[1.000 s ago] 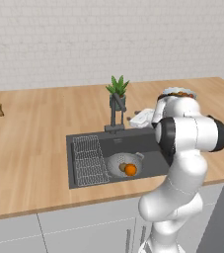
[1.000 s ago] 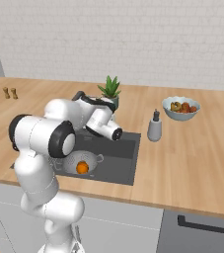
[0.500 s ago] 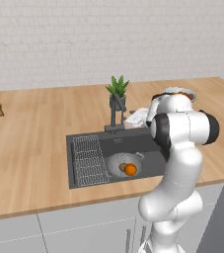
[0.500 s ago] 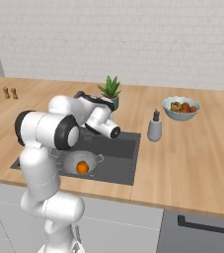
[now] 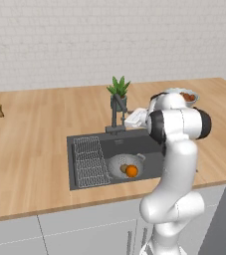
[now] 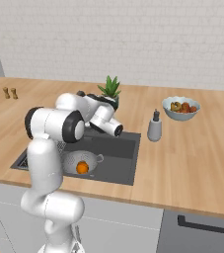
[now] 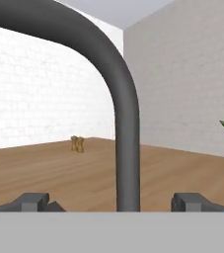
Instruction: Put the colander in the sink, put the orange, kiwi in the colander, and turn on the sink faucet and pour water over the colander.
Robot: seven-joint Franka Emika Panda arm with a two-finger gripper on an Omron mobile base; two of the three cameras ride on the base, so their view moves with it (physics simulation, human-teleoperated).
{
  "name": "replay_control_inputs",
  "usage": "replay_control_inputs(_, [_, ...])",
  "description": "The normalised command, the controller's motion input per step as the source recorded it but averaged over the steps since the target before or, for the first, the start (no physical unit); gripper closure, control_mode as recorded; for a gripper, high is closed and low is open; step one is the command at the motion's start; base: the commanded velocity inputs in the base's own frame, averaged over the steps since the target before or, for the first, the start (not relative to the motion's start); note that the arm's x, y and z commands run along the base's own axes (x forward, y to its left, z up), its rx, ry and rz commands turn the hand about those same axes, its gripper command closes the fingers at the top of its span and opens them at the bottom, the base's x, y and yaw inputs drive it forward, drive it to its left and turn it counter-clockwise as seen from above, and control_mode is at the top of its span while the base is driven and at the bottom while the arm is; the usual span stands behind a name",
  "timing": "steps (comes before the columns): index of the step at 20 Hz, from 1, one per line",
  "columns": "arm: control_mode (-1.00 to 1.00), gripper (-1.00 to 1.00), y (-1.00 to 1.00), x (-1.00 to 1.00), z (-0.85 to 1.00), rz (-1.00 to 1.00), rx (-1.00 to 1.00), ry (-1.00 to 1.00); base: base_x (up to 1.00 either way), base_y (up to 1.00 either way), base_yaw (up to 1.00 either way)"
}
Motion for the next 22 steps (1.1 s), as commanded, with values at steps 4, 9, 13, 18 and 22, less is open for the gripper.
replay_control_inputs(4, [-1.00, -1.00, 0.00, 0.36, -0.13, 0.06, 0.00, 0.00, 0.00, 0.00, 0.00])
replay_control_inputs(9, [-1.00, -1.00, -0.01, 0.34, -0.23, 0.05, 0.00, 0.00, 0.00, 0.00, 0.00])
replay_control_inputs(13, [-1.00, -1.00, 0.00, 0.37, -0.22, 0.03, 0.00, 0.00, 0.00, 0.00, 0.00])
replay_control_inputs(18, [-1.00, -1.00, 0.00, 0.36, -0.11, 0.03, 0.00, 0.00, 0.00, 0.00, 0.00])
replay_control_inputs(22, [-1.00, -1.00, 0.00, 0.36, -0.13, 0.00, 0.00, 0.00, 0.00, 0.00, 0.00])
